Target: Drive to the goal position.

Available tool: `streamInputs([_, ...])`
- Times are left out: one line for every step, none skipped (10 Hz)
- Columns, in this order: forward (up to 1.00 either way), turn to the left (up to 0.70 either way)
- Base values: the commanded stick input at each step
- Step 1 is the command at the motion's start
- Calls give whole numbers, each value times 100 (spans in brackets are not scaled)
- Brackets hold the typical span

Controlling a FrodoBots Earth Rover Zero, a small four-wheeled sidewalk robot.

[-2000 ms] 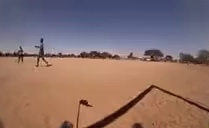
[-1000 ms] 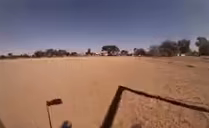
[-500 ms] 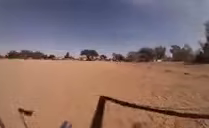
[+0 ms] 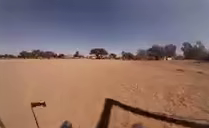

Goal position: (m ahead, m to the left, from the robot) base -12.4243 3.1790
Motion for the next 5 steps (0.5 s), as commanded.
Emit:
streamInputs([0,45])
streamInputs([0,45])
streamInputs([0,45])
streamInputs([0,45])
streamInputs([0,45])
